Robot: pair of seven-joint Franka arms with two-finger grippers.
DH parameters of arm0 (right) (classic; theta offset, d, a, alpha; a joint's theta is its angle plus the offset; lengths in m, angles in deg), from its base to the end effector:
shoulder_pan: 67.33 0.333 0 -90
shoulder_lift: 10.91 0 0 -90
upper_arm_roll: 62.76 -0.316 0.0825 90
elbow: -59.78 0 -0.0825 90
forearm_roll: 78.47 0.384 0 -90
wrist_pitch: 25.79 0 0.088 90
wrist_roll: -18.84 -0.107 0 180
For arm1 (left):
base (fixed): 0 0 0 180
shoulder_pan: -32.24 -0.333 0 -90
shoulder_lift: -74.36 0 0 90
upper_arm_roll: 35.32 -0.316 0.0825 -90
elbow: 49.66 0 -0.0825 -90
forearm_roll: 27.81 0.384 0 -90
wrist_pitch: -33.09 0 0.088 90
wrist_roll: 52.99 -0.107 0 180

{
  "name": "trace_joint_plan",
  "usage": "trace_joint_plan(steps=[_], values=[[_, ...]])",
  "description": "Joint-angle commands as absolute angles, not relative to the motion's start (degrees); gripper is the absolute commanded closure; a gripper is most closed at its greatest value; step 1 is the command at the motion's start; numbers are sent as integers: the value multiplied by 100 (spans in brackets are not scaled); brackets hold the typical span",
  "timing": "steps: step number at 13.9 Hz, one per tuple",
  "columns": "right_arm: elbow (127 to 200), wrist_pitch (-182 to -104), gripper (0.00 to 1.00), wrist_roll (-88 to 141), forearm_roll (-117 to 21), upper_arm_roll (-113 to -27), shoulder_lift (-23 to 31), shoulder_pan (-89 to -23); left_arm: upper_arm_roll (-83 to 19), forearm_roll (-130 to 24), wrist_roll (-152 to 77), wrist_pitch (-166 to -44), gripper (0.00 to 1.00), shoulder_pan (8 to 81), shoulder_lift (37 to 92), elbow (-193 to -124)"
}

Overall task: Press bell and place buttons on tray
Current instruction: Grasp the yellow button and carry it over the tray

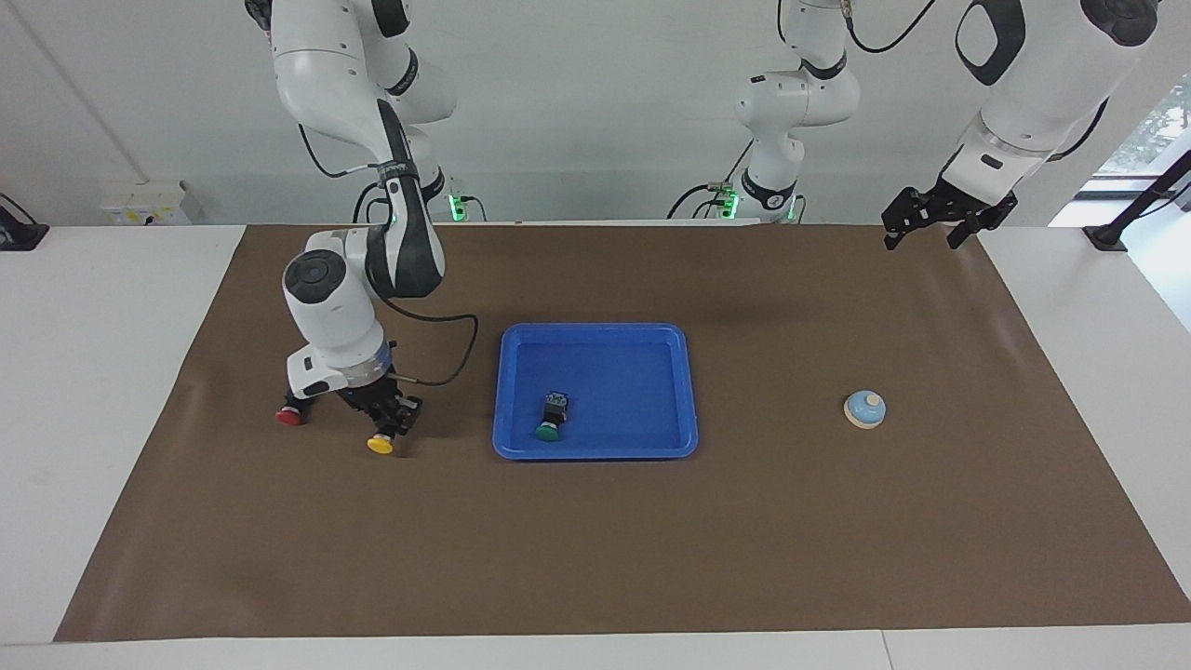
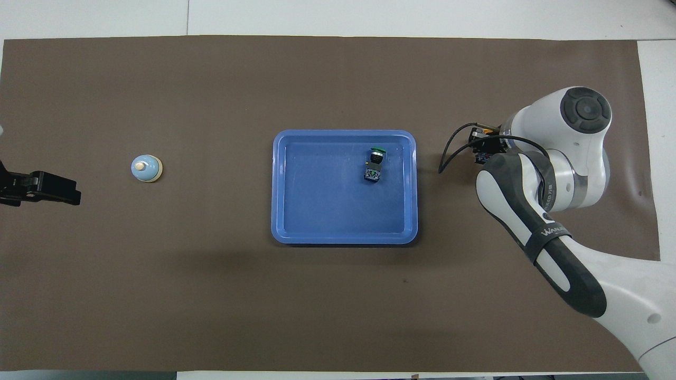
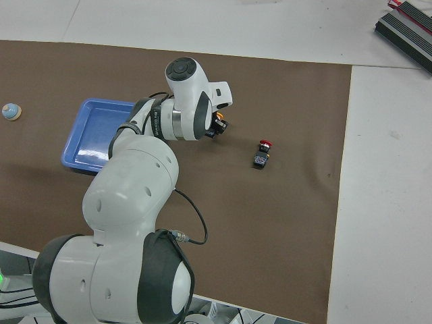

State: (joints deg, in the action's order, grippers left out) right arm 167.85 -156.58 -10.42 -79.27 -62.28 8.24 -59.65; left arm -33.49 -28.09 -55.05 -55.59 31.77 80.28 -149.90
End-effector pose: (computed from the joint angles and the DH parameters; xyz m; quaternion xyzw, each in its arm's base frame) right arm 0.6268 0.0792 0.3366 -0.9819 0.1866 -0.0317 0.0033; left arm 0.5155 -0.0135 0.5940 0.9983 -0.0296 -0.0492 0.0011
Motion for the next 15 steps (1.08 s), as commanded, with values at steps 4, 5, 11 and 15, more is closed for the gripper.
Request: trace_joint_plan(steps=[4,5,11,15], values=[[15304,-14507,100,-1684,-7838,-6268,1219,-4916,-3365,-2816,-5537,-5507,0,3171,8052,-14942],[15224,-14497,100,-1824,-7777,-6285,1246,-4757,-3365,-2816,-5537,-5507,0,3171,8043,-14942],[14828,-14603,100,-2563,-7416,-6268,1826,-3790,-3357,-2816,-5537,-5507,0,3171,8043,-14942],[15170,-15261,100,-2616,-7434,-6268,1888,-3639,-3365,-2816,-5537,-5507,0,3171,8043,-14942]])
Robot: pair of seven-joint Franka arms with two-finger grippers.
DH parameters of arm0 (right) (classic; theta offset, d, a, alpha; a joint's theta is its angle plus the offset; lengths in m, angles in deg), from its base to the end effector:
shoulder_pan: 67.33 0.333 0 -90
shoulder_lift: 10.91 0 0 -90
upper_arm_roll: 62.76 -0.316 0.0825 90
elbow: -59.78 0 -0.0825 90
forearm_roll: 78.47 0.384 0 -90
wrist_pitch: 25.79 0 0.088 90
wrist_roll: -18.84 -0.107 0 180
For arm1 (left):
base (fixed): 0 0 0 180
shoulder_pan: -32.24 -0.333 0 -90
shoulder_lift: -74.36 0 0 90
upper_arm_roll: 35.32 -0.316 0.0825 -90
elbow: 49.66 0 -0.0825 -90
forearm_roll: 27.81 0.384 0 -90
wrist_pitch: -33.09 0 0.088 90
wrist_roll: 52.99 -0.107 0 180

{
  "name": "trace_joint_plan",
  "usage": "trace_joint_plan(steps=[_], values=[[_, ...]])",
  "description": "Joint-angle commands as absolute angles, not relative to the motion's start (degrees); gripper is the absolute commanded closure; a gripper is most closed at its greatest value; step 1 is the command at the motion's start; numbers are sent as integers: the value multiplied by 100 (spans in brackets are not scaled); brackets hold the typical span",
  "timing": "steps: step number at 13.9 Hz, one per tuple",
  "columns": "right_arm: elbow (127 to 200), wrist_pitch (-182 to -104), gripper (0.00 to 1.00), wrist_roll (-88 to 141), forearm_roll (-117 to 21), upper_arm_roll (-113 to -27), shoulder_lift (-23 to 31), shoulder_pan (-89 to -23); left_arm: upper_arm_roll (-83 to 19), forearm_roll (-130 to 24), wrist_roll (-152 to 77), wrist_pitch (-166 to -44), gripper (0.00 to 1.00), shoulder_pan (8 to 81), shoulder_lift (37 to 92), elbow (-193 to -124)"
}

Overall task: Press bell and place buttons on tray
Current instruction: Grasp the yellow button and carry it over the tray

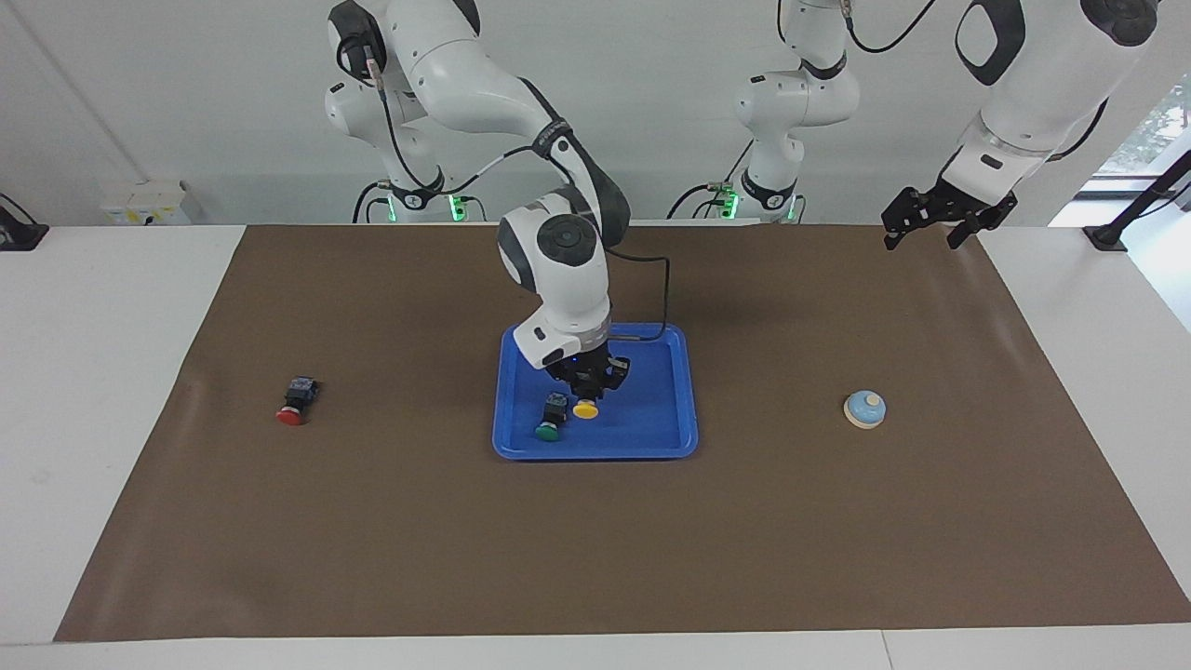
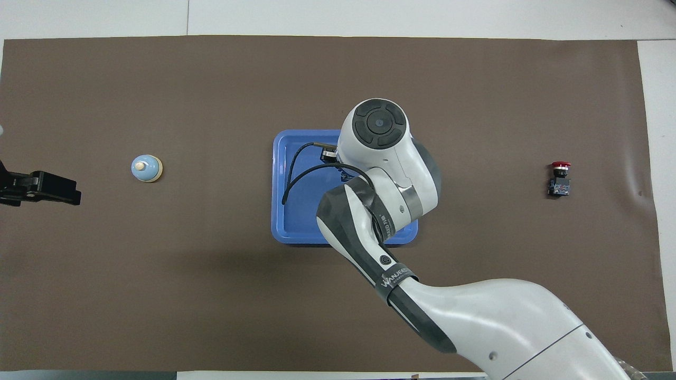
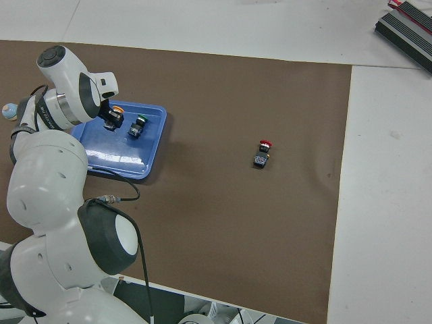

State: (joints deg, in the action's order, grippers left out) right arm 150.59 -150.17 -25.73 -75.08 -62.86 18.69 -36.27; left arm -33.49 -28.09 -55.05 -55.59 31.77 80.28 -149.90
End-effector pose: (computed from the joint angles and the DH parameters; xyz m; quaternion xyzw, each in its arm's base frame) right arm 0.5945 0.3619 0.3432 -0.9903 0.1325 -0.0117 0.0413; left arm 0.5155 -0.0135 0.5940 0.9983 -0.0296 -0.0492 0.0011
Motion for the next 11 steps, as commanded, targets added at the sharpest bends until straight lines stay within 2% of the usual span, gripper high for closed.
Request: trace_joint_plan(steps=[1,6,9,10,11], values=[[15223,-15314,100,-2616,-7434,-6268,1879,-3630,-3365,-2816,-5537,-5507,0,3171,8043,-14942],[15662,-15920,100,-2660,-7451,-6259,1967,-3454,-3365,-2816,-5537,-5507,0,3171,8043,-14942],[15689,-15939,100,-2983,-7442,-6268,1958,-3454,-3365,-2816,-5537,-5507,0,3171,8043,-14942],[15681,-15965,55,-3090,-7442,-6268,1958,-3454,-3365,-2816,-5537,-5507,0,3171,8051,-14942],[15672,-15956,1,-3108,-7451,-6259,1958,-3454,-3365,-2816,-5537,-5507,0,3171,8043,-14942]])
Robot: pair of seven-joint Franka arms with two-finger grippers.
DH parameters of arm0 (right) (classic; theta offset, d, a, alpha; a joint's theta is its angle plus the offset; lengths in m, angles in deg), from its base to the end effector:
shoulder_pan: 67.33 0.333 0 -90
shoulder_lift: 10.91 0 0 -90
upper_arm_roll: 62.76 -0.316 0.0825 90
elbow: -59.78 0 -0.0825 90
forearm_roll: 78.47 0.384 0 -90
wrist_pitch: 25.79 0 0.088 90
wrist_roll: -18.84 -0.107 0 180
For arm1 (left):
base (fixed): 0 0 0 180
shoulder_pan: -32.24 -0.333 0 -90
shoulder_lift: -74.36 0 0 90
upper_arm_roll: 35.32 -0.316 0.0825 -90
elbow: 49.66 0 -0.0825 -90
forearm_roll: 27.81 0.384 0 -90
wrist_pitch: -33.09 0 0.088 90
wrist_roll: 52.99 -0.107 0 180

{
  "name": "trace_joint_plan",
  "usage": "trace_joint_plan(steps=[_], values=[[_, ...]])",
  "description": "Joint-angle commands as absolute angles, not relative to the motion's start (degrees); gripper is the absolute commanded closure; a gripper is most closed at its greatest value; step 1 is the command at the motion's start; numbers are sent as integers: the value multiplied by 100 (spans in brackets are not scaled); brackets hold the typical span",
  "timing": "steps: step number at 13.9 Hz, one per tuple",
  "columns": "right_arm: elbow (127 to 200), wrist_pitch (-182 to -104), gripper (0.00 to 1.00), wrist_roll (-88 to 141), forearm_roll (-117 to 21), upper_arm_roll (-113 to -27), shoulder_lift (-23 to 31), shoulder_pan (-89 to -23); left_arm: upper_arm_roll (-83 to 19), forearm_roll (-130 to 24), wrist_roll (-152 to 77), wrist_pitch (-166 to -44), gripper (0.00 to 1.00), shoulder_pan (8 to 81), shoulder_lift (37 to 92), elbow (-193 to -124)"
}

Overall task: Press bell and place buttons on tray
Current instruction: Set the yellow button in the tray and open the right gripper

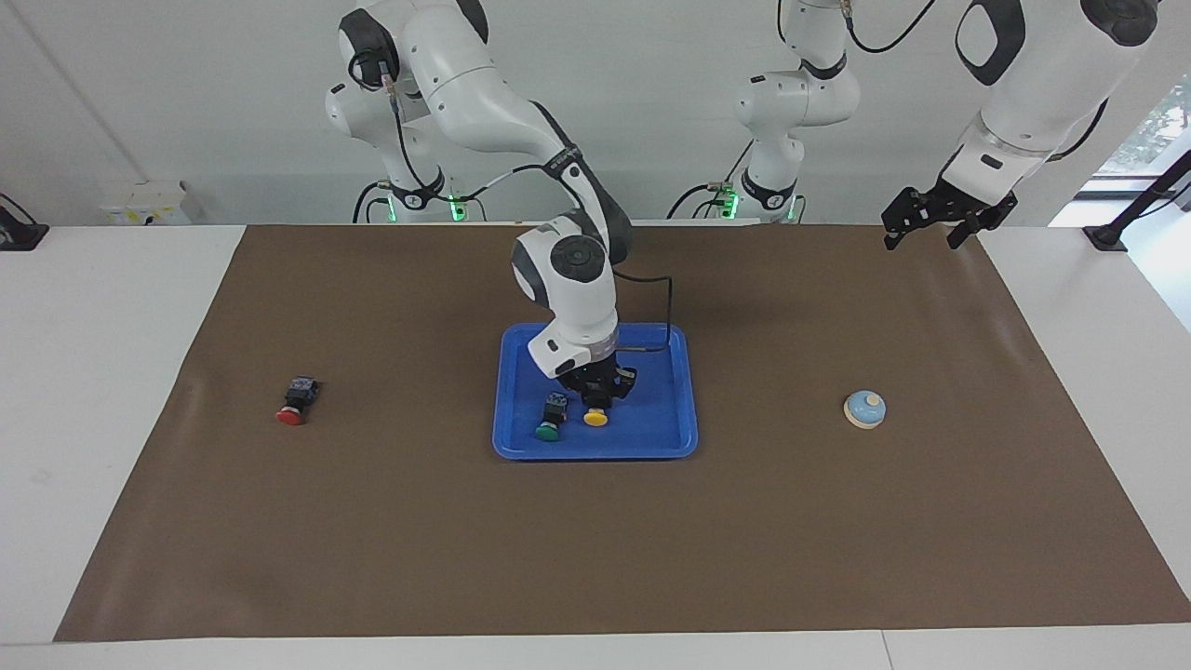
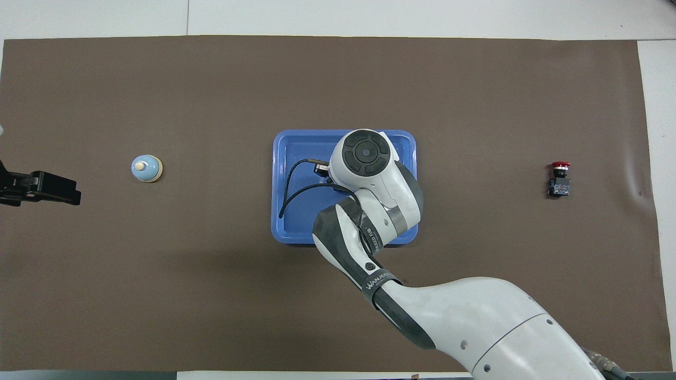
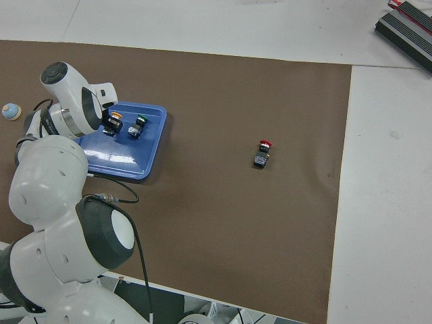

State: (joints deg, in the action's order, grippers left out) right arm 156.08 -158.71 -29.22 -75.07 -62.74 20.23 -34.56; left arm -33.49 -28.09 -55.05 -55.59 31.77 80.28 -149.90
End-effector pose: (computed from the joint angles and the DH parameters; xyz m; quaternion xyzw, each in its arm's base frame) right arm 0.5771 0.3725 0.2948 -0.9870 0.1519 -0.0218 0.0482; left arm 0.5155 -0.0135 0.5940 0.9983 -0.0296 -0.0492 0.0011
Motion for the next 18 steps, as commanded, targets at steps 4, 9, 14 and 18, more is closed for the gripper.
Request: trace_joint_plan(steps=[4,9,14,18], values=[[15331,-15502,0,-3205,-7434,-6241,1932,-3559,-3365,-2816,-5537,-5507,0,3171,8051,-14942],[15012,-14674,0,-3135,-7460,-6145,1521,-4033,-3365,-2816,-5537,-5507,0,3171,8043,-14942],[15065,-13840,0,-1891,-7469,-6136,966,-5060,-3365,-2816,-5537,-5507,0,3171,8043,-14942],[15477,-13627,0,-404,-7617,-6127,693,-6115,-3365,-2816,-5537,-5507,0,3171,8052,-14942]])
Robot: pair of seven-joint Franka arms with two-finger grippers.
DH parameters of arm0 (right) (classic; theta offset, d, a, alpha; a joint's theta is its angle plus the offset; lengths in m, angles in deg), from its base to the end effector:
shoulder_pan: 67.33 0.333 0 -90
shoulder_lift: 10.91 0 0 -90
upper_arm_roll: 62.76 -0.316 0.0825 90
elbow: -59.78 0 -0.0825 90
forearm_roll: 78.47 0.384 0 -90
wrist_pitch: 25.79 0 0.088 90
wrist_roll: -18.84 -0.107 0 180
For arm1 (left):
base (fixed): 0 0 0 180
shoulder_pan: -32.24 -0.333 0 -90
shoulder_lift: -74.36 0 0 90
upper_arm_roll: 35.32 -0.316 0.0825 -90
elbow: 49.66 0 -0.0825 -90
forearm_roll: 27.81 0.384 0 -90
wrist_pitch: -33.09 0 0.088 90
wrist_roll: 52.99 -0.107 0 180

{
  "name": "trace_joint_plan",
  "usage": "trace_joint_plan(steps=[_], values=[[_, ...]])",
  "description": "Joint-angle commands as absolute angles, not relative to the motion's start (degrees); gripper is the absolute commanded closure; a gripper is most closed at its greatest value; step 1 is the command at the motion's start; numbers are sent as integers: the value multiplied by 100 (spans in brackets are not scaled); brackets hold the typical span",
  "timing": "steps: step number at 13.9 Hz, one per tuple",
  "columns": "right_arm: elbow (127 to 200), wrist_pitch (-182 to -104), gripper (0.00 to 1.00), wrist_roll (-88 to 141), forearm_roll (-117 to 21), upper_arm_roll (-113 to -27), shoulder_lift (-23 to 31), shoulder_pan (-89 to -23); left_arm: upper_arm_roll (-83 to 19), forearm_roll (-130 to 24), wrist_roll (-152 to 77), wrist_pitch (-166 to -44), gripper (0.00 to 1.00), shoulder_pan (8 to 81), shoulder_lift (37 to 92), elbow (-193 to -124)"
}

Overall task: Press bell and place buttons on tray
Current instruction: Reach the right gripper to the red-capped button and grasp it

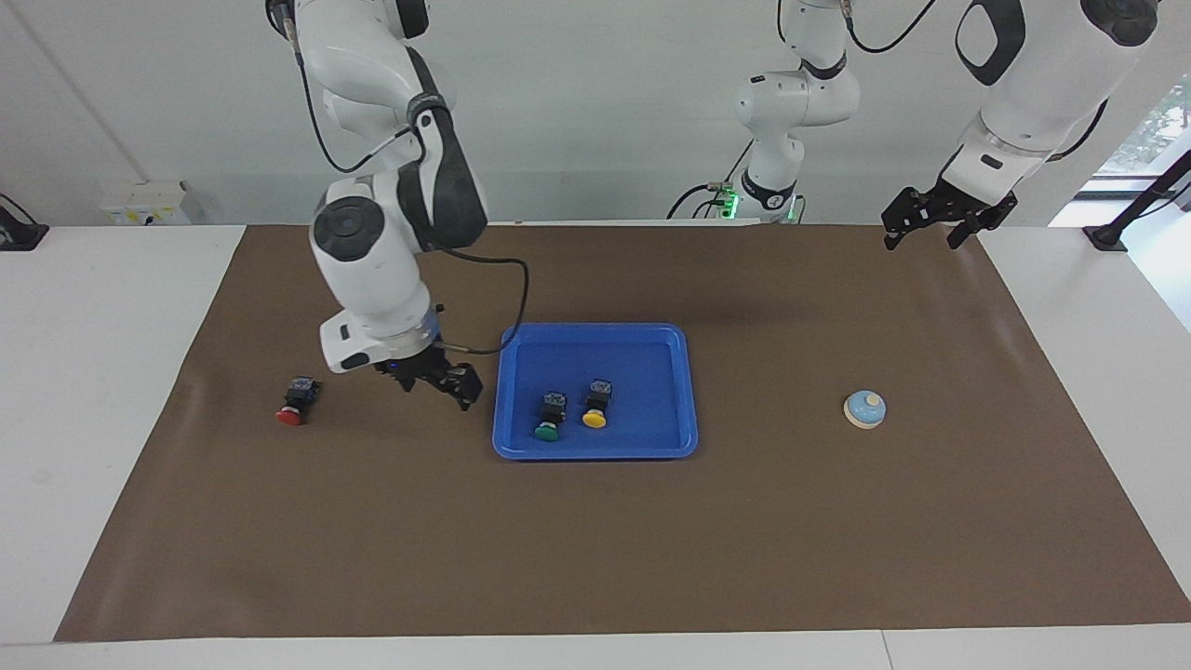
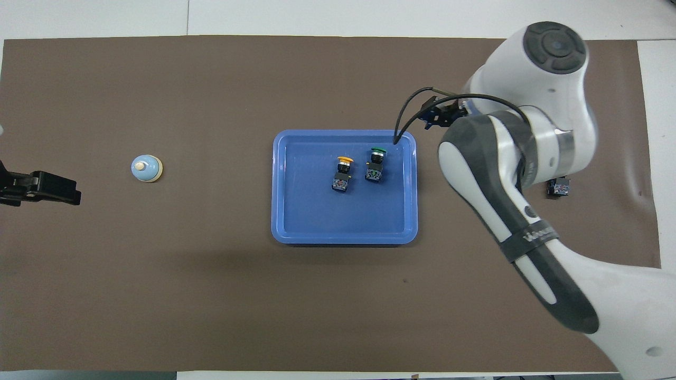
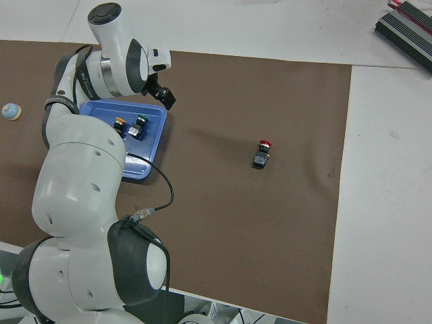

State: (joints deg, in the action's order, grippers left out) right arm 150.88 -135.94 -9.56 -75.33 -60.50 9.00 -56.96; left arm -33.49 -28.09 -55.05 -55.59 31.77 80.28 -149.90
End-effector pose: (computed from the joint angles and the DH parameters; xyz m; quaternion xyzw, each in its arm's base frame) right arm 0.6521 0.0997 0.4332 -0.9826 0.1845 0.0129 0.0157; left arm 0.5155 -0.0135 0.5940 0.9983 -0.0296 -0.0492 0.0011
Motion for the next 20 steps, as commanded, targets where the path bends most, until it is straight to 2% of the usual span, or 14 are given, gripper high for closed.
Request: trace_joint_plan(steps=[1,4,9,12,16,20], values=[[15548,-13636,0,-123,-7740,-6127,675,-6248,-3365,-2816,-5537,-5507,0,3171,8052,-14942],[16083,-13828,0,353,-8048,-6109,491,-6696,-3365,-2816,-5537,-5507,0,3171,8051,-14942],[17524,-15295,0,1030,-8110,-6109,87,-7434,-3365,-2816,-5537,-5507,0,3171,8043,-14942],[17912,-15709,0,1347,-8110,-6118,16,-7716,-3365,-2816,-5537,-5507,0,3171,8052,-14942],[18466,-16666,0,1322,-8110,-6118,16,-7761,-3365,-2816,-5537,-5507,0,3171,8043,-14942],[18669,-16826,0,1330,-8110,-6127,42,-7761,-3357,-2816,-5537,-5507,0,3171,8052,-14942]])
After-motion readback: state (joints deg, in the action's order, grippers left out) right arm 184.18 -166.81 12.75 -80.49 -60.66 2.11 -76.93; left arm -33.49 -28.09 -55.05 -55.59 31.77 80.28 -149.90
